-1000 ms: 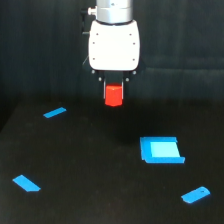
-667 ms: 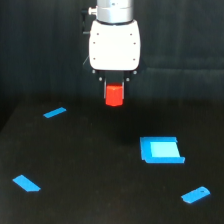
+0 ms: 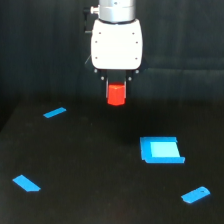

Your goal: Pick up the red object from the table

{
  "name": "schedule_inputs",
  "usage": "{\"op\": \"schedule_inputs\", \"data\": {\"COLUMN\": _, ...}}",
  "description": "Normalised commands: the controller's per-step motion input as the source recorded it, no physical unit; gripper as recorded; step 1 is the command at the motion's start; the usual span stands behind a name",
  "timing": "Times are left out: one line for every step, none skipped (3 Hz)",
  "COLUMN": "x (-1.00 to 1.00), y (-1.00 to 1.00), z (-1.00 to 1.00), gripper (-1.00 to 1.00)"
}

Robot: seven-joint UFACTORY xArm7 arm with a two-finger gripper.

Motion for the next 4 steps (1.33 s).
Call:
{"op": "schedule_inputs", "data": {"x": 0.02, "y": 0.00, "z": 0.05, "gripper": -0.94}}
{"op": "schedule_inputs", "data": {"x": 0.08, "y": -0.02, "z": 0.03, "gripper": -0.90}}
{"op": "schedule_inputs", "data": {"x": 0.03, "y": -0.04, "z": 0.07, "gripper": -1.00}}
{"op": "schedule_inputs", "data": {"x": 0.07, "y": 0.07, "z": 0.03, "gripper": -1.00}}
